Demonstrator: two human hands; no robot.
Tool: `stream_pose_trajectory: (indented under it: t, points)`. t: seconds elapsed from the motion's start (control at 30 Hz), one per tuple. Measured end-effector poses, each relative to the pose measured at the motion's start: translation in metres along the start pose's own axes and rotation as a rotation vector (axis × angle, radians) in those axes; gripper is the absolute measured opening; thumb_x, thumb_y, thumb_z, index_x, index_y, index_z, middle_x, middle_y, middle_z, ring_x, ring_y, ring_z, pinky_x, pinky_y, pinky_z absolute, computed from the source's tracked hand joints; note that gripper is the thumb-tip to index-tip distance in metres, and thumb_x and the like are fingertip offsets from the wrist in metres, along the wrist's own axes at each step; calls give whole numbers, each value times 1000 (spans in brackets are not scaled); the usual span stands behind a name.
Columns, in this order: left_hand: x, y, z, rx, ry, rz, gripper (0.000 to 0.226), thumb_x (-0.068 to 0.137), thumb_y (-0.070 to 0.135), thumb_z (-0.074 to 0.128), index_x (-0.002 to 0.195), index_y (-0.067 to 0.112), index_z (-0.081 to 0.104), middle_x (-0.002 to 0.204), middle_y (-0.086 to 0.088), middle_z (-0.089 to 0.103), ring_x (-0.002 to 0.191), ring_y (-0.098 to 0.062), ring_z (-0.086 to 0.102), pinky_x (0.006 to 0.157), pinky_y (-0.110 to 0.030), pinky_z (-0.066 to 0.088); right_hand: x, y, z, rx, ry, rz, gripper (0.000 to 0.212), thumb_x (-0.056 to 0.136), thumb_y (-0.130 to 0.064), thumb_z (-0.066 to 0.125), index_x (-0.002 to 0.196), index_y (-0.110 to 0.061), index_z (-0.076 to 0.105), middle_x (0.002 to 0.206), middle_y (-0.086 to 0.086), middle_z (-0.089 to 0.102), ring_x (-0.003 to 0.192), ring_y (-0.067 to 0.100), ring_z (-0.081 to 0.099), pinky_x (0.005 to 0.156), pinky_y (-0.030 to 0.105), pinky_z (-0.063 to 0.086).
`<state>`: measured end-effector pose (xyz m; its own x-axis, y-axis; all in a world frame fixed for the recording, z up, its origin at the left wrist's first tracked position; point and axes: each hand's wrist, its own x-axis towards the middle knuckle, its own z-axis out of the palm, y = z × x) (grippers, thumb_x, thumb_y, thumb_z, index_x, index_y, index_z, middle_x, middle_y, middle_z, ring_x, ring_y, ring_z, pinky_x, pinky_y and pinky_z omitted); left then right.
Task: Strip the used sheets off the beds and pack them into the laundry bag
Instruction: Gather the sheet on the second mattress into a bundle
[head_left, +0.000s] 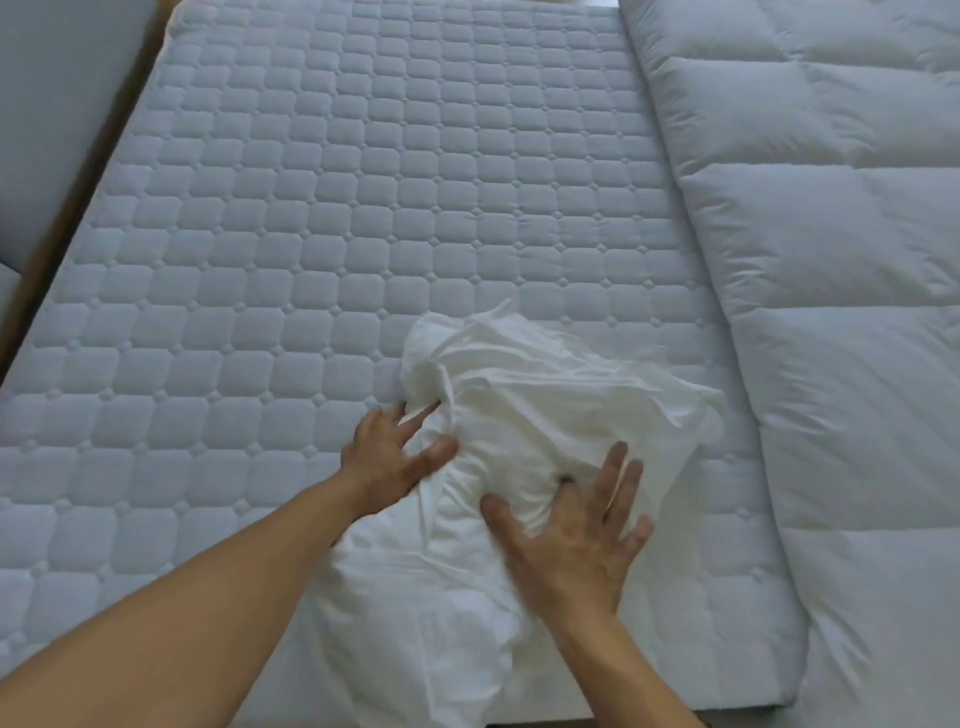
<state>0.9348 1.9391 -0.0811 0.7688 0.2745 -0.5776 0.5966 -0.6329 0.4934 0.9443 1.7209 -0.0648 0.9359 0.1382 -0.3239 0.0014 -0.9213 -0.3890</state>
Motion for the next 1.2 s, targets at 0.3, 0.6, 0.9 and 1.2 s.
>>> stream_pose_trajectory:
  t: [0.3, 0.6, 0.9, 1.2]
  points:
    - [-114, 50, 46, 220, 364, -105, 83, 89, 70, 1, 156, 30, 28, 164, -4, 24, 149, -31, 25, 112, -60, 21, 85, -13, -37, -351, 61, -1086, 111, 68, -91, 50, 157, -46, 2, 169, 1, -6, 154, 34, -10, 112, 76, 2]
    - [-79, 32, 93, -146, 420, -520, 81, 64, 84, -30, 141, 60, -21, 166, -3, -20, 151, -35, -16, 118, -60, 2, 105, 9, -9, -89, -492, -289, 116, 38, -109, 29, 133, -73, -27, 163, -11, -29, 153, 25, -19, 117, 69, 1]
    - [-64, 14, 57, -668, 431, -469, 107, 63, 91, 25, 155, 38, 27, 159, -7, 32, 145, -27, 30, 120, -45, 24, 78, -2, -13, 564, -636, -54, 132, 41, -80, 75, 152, -58, 7, 151, -17, 36, 137, 13, 42, 110, 30, 36]
    - [-48, 35, -33, -790, 276, 72, 78, 65, 76, 57, 139, 56, 45, 143, 20, 50, 129, 0, 50, 108, -30, 39, 35, -18, 7, 1466, -638, 2, 109, 60, -58, 89, 151, -34, 35, 146, 6, 55, 131, 32, 55, 106, 55, 46]
